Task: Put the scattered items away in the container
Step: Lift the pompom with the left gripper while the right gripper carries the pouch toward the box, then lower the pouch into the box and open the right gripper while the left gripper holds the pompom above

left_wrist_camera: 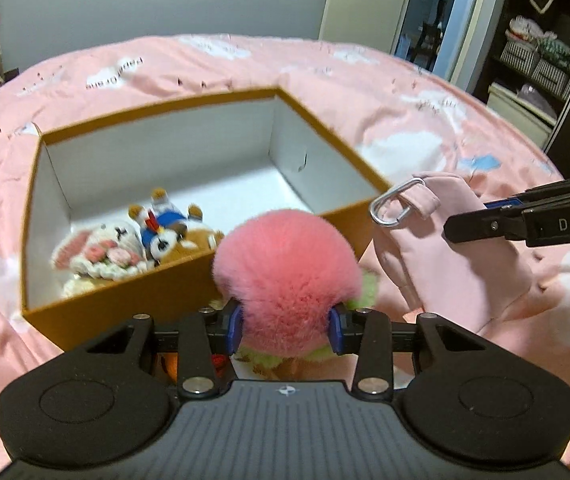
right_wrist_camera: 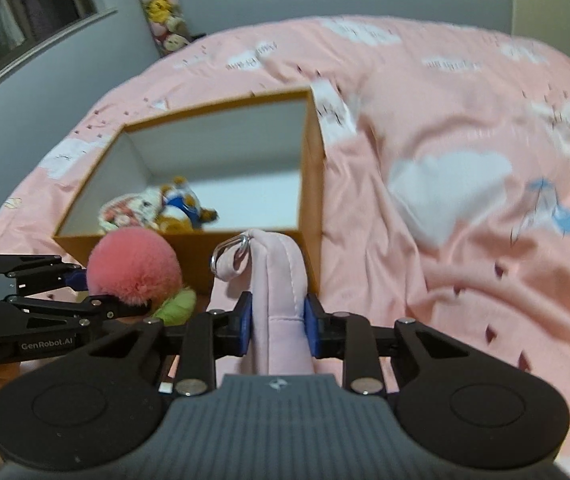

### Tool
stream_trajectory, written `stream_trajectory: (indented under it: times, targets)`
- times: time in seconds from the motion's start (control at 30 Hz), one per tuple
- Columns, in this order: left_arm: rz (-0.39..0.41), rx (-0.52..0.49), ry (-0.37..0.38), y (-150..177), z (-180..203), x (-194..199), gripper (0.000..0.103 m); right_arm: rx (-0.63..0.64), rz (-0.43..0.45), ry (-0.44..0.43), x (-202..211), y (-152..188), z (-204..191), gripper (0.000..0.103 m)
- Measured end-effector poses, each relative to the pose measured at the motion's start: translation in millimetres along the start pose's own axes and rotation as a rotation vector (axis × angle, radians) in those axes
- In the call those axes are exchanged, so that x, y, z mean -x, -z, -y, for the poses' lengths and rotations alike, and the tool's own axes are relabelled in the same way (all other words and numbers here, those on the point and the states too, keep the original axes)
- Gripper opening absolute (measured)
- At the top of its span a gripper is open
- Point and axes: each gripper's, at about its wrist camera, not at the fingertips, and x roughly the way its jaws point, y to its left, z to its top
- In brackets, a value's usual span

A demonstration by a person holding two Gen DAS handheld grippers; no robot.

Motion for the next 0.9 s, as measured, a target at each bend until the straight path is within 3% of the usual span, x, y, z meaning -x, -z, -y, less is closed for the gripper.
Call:
stream_trajectory:
  times: [0.3, 0.57, 0.77, 0.9]
  targets:
    - [0.079, 0.024, 0.011, -19, -13, 34, 0.046, 0.067, 0.099, -0.061, 28, -40, -22, 0.029]
    - [0.145, -0.021, -0.095, -52, -43, 58, 0.046, 0.141, 0.179, -0.055, 19, -89, -38, 0.029]
    - [0.114, -0.049, -0.169, -71, -66, 50, 0.046, 0.181, 0.161, -0.039, -21, -115, -43, 0.029]
    - [0.067, -0.057, -0.195, -80, -82, 32, 0.046, 0.208, 0.077, -0.029, -61, -120, -47, 0.029]
